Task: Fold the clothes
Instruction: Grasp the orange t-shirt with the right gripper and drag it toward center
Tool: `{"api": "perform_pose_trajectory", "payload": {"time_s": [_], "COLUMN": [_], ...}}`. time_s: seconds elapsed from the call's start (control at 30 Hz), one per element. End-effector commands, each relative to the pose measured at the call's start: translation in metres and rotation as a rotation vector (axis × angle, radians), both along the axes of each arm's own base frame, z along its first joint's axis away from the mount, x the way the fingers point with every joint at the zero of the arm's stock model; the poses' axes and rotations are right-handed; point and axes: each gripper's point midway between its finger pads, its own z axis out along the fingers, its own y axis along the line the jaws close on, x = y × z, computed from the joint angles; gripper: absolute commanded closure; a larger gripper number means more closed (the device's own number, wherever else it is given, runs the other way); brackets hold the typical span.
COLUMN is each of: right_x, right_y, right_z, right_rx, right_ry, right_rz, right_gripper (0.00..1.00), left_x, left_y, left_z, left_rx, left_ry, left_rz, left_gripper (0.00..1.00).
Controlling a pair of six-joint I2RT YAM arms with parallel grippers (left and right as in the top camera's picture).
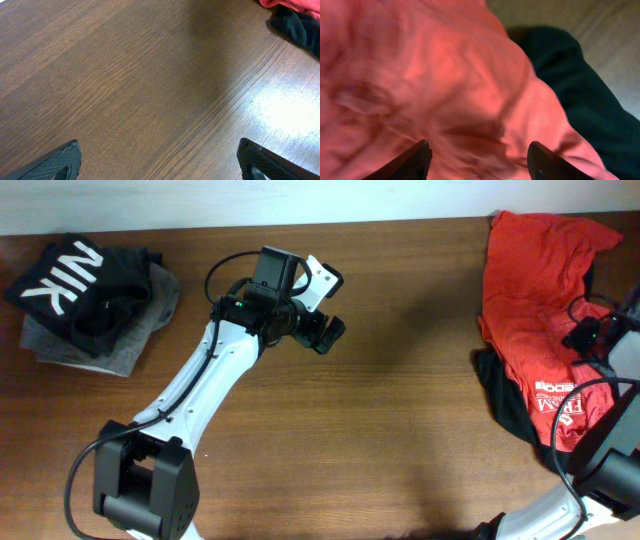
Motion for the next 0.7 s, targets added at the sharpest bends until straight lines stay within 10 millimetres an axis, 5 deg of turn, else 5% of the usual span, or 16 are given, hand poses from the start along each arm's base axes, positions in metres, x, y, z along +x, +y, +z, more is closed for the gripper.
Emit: {"api": "perform_pose_trajectory", "payload": {"time_s": [0.0, 0.2, 0.47, 0.67], "right_x": [-0.007, -0.008, -0.01, -0.008], "right_y": [0.008, 0.014, 0.015, 0.014], "right_z": [-0.016, -0.026, -0.028, -0.026], "right_rx": [0.049, 0.08, 0.085, 0.081], "right_ry": [0.016, 0.024, 0.031, 0.026], "right_rz": [-0.01, 0.001, 0.001, 0.001], "right_gripper": [0.34, 0.36, 0.77, 0.96], "left_x": [0.005, 0.005, 0.005, 0.005], "left_y": [-0.003, -0.003, -0.003, -0.003], "left_z": [0.005, 0.005, 0.005, 0.005], "left_rx": [-0.002, -0.002, -0.002, -0.002], "left_ry": [-0.021, -0.021, -0.021, -0.021], "left_rz": [-0.014, -0.014, -0.014, -0.014], "left_gripper": [0.01, 0.01, 0.01, 0.02]}}
